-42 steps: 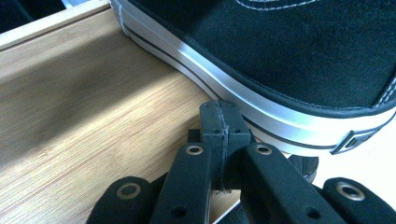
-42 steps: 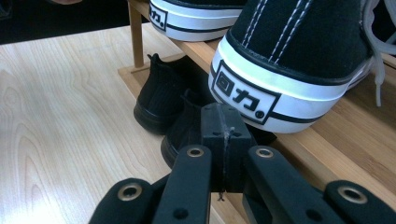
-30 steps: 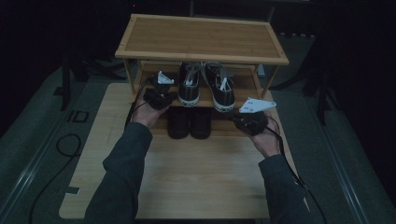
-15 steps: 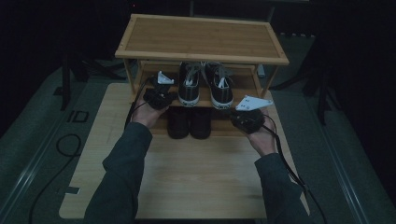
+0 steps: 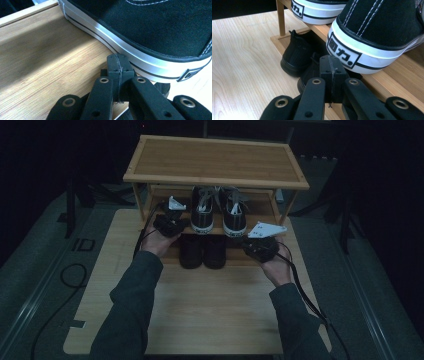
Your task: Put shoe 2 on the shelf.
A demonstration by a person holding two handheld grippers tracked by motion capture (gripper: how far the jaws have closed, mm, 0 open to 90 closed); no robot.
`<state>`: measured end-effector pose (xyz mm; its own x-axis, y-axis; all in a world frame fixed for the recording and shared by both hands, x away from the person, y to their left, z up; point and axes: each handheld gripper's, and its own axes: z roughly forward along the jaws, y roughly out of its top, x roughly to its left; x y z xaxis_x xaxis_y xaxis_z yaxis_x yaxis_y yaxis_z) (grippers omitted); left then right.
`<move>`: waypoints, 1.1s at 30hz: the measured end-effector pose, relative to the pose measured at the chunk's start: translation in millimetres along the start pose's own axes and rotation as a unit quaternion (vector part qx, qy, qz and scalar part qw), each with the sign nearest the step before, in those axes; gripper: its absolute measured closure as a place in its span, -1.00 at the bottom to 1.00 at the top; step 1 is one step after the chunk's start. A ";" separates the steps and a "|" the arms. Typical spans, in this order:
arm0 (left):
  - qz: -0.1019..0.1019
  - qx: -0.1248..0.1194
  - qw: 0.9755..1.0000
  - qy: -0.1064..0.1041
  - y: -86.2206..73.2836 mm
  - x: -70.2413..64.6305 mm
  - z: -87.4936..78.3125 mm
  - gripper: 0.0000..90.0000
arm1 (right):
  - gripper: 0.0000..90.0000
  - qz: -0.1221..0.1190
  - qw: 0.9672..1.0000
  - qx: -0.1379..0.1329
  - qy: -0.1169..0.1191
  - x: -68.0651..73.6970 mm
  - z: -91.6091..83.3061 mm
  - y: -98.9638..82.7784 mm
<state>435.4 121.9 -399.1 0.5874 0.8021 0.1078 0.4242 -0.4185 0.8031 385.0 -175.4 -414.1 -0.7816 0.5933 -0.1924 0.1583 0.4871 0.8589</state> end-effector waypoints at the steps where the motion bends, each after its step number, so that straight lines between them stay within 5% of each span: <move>1: 0.001 0.000 1.000 0.000 0.1 0.0 0.0 1.00 | 1.00 -0.001 1.000 0.000 -0.001 0.3 -0.1 0.7; 33: 0.000 0.001 1.000 -0.002 0.3 0.1 0.1 1.00 | 1.00 -0.020 1.000 0.024 0.000 9.6 25.3 11.4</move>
<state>435.6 121.9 -398.9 0.5906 0.8000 0.1061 0.4247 -0.4199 0.8021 394.6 -148.0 -418.1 -0.7872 0.5738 -0.2259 0.1566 0.5403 0.8268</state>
